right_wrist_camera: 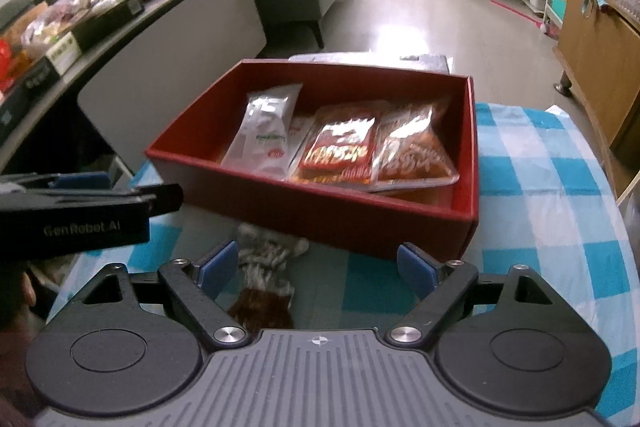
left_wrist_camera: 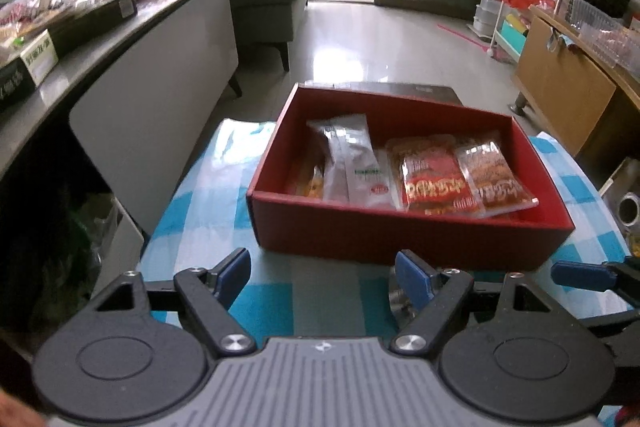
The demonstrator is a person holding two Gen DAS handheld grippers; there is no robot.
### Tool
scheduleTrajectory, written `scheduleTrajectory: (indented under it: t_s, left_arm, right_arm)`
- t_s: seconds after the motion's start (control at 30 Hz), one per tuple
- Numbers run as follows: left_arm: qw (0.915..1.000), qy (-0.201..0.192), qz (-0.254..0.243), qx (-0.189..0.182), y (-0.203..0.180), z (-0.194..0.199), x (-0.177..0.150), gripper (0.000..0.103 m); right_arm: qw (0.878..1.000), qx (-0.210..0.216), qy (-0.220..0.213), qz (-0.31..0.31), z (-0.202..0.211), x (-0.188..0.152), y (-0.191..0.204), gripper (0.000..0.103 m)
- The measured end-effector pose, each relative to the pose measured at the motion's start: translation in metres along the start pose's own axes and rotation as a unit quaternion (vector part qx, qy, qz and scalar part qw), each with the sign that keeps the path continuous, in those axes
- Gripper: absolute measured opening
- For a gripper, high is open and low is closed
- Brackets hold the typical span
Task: Organize snacks
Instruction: 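Grasp the Trolli candy bag with the left gripper while the right grasps the brown vacuum-packed snack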
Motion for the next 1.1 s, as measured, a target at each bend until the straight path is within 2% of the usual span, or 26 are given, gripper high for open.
scheduleTrajectory:
  t_s: [0.27,0.5,0.77,0.93,1.0,1.07,1.1]
  left_arm:
    - [0.9996,0.02,0.018,0.004,0.027,0.009,-0.027,0.075]
    - [0.9977,0.044,0.051,-0.005,0.057,0.003,-0.031,0.075]
    - [0.9974,0.062,0.032,-0.02,0.059,0.0,-0.04,0.075]
    - [0.9929,0.104,0.042,-0.038,0.066,-0.004,-0.057,0.075]
    - [0.9916,0.115,0.044,-0.04,0.069,-0.004,-0.064,0.075]
    - [0.9912,0.12,0.041,-0.036,0.069,-0.002,-0.071,0.075]
    - [0.9912,0.122,0.039,-0.034,0.069,-0.001,-0.074,0.075]
  right_arm:
    - [0.999,0.009,0.038,0.005,-0.019,-0.011,0.011,0.093]
    - [0.998,0.01,0.055,0.014,-0.044,-0.007,0.023,0.094]
    - [0.997,-0.003,0.075,0.011,-0.073,-0.006,0.022,0.094]
    - [0.996,-0.017,0.074,0.039,-0.086,-0.008,0.029,0.096]
    - [0.994,-0.034,0.075,0.069,-0.089,-0.012,0.036,0.093]
    - [0.993,-0.03,0.074,0.091,-0.088,-0.013,0.042,0.083]
    - [0.992,-0.025,0.076,0.096,-0.086,-0.013,0.045,0.075]
Point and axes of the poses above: each gripper's, at about its wrist camera, not at the fingertips, and z roughly against the way its jaws point, y to its left, x to its top, the point moved 1 cm from there along -z, roughly the way its jaws point, and after that the axes turned 10 degrees about x, right-handed, at the moved point
